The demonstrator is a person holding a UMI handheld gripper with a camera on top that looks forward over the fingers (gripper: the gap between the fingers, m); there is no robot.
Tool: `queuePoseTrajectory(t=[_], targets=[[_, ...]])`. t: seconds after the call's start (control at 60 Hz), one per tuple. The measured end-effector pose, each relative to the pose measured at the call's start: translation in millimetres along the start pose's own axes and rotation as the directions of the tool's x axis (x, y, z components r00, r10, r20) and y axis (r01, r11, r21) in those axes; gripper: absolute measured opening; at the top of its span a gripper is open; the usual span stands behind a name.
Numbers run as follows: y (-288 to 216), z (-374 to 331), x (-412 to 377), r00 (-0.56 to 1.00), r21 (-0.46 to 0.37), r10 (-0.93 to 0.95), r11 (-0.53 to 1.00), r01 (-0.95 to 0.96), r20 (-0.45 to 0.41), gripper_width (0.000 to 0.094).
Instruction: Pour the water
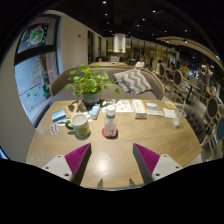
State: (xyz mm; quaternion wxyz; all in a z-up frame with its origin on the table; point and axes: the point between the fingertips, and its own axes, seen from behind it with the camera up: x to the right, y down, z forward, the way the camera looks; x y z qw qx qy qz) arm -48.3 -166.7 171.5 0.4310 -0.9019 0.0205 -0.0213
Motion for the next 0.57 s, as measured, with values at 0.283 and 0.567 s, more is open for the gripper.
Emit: queuePoseTrajectory(t=[0.283, 0.567], targets=[[17.0, -65.5, -5.4, 0.999, 0.004, -0.038, 0.999, 0.038, -0.019, 0.0855], [11.9, -79.1, -3.1, 0.998, 0.022, -0.054, 0.998, 0.055, -0.035, 0.0855]])
